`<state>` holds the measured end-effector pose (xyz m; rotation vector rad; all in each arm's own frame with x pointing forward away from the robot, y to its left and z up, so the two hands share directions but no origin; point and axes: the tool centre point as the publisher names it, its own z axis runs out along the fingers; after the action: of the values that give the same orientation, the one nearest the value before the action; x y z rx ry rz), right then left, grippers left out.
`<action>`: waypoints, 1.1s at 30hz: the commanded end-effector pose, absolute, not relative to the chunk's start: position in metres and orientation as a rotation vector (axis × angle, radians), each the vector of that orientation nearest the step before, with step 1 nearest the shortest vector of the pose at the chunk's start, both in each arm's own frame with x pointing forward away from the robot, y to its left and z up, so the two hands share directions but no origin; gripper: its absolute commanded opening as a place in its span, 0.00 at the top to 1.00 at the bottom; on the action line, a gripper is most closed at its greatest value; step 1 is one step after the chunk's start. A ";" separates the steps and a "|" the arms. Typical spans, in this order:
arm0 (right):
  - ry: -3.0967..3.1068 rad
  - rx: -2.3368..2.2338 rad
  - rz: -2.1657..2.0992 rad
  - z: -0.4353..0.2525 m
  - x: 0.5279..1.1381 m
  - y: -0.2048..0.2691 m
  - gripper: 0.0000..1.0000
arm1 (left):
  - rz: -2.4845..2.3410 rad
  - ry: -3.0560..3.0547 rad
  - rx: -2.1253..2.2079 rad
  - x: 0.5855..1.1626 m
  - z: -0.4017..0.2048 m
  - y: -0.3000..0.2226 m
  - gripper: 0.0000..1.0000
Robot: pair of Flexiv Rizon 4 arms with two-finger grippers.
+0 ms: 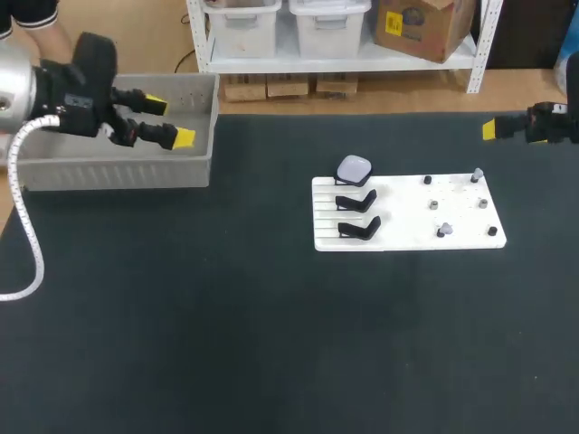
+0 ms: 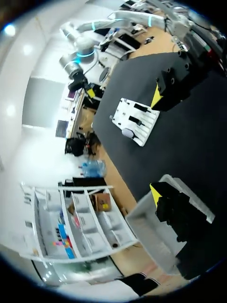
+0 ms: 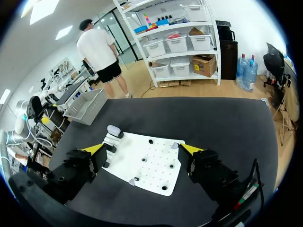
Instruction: Pick up each earbud case from the left stands, insert the matching earbuds, close the lid, and place the case in the box.
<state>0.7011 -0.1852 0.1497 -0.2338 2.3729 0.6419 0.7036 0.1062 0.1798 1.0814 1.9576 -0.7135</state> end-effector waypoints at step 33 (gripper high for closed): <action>2.373 -0.234 0.642 0.150 0.701 -0.185 0.00 | -0.855 1.690 1.435 0.741 0.124 0.038 0.00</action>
<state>0.7011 -0.1853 0.1497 -0.2336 2.3730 0.6418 0.7272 0.0488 0.1335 1.4263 1.7011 -0.8398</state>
